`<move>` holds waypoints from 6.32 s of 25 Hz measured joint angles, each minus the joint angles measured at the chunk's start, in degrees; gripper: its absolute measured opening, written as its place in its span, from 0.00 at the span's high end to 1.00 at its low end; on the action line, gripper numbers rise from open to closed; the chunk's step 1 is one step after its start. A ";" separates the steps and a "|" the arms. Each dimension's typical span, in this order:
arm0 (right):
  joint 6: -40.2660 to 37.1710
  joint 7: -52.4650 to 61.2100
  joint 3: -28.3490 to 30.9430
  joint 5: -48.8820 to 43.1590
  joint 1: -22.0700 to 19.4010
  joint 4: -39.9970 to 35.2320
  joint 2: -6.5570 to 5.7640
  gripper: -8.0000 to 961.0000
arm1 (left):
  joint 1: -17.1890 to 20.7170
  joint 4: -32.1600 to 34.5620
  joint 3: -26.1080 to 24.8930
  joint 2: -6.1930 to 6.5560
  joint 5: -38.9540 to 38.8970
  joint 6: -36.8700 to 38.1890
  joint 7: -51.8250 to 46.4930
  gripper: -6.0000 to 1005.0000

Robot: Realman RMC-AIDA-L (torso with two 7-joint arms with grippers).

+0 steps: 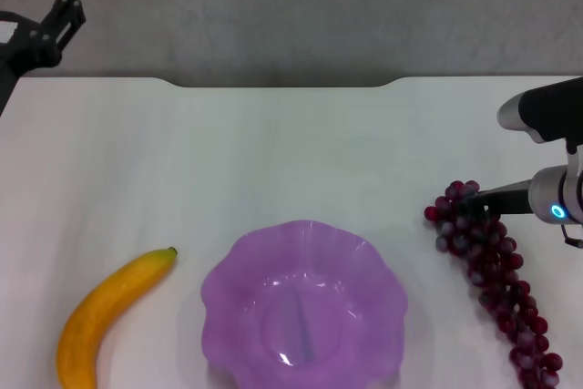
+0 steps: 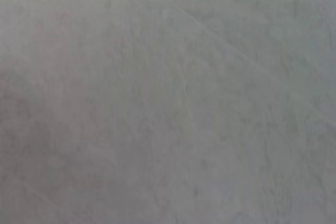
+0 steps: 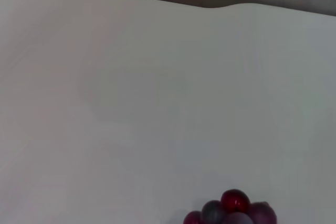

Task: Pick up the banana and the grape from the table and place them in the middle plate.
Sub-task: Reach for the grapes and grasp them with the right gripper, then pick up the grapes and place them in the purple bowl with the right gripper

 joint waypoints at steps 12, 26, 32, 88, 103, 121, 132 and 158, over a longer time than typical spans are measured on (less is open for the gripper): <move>5.04 -0.07 0.10 0.38 -9.21 -17.92 0.03 0.63 | 0.54 0.06 -0.01 0.00 0.00 0.18 0.00 0.12; 9.10 0.79 -8.67 1.14 -18.31 -40.40 0.36 0.67 | 0.68 0.27 0.00 0.00 0.00 0.53 0.00 0.12; 10.56 0.83 -11.96 0.68 -20.83 -48.47 0.23 0.68 | 0.70 0.29 -0.03 0.00 0.00 0.53 0.00 0.12; 16.12 13.84 -31.16 -22.30 -21.43 -75.89 0.09 0.78 | 1.17 0.31 -0.62 0.05 0.00 0.80 -0.06 0.12; 8.39 14.26 -36.84 -11.63 -11.32 -54.93 -0.02 0.80 | 0.92 0.36 -0.62 -0.01 0.00 0.95 -0.62 0.12; 1.48 0.03 -39.55 14.18 -5.48 -32.57 0.17 0.81 | 0.65 0.44 -0.29 0.00 -0.70 1.64 -0.61 0.12; -0.02 -0.56 -42.62 15.40 -4.47 -29.77 0.27 0.83 | 0.41 0.44 -0.18 0.00 -0.71 1.76 -0.56 0.12; 1.15 -3.96 -45.33 15.57 -8.14 -36.80 -0.14 0.47 | 1.39 0.09 -0.28 0.09 -0.49 2.38 -0.26 0.12</move>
